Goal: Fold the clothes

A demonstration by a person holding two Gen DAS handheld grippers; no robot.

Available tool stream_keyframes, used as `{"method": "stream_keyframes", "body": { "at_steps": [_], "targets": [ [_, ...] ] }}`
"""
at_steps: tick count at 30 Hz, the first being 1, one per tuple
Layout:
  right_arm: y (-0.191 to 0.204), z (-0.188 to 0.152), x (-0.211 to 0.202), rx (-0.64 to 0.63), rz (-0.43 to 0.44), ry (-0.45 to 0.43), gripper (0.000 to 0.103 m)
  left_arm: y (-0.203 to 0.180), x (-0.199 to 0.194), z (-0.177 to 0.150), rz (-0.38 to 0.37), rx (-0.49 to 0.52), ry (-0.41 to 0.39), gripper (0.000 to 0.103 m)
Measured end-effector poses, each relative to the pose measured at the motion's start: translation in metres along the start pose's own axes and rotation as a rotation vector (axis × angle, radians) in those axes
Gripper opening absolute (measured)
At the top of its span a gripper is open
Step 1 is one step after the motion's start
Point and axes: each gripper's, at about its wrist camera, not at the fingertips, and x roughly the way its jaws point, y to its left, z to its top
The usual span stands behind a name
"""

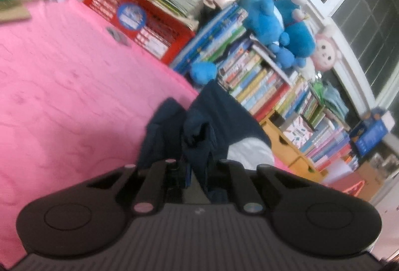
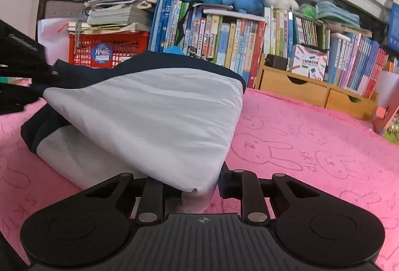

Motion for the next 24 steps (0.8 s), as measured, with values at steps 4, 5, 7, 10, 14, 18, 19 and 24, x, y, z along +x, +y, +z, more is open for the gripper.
{"method": "stream_keyframes", "body": {
  "at_steps": [4, 5, 7, 10, 14, 18, 19, 24],
  "targets": [
    [0.0, -0.001, 0.0, -0.028, 0.005, 0.004, 0.025, 0.004, -0.016, -0.009, 0.085, 0.11, -0.015, 0.009],
    [0.001, -0.001, 0.0, -0.034, 0.005, 0.005, 0.025, 0.006, -0.017, -0.011, 0.107, 0.12, -0.009, 0.008],
    [0.002, -0.002, 0.0, -0.046, 0.005, 0.006, 0.025, 0.014, -0.022, -0.013, 0.133, 0.107, 0.01, 0.006],
    [0.004, -0.003, 0.0, -0.055, 0.004, 0.005, 0.026, 0.02, -0.032, -0.008, 0.107, 0.077, 0.032, 0.003],
    [0.003, -0.003, 0.001, -0.049, 0.005, 0.008, 0.026, 0.02, -0.044, 0.002, -0.067, 0.004, 0.074, 0.016],
    [0.002, -0.003, 0.0, -0.048, 0.007, 0.01, 0.026, 0.021, -0.031, 0.0, -0.217, -0.093, 0.203, 0.037],
    [0.001, -0.004, 0.0, -0.046, 0.008, 0.011, 0.026, 0.022, -0.025, -0.004, -0.237, -0.117, 0.233, 0.04],
    [0.001, -0.005, 0.001, -0.043, 0.009, 0.012, 0.026, 0.029, 0.006, -0.016, -0.212, -0.253, 0.251, 0.045]
  ]
}}
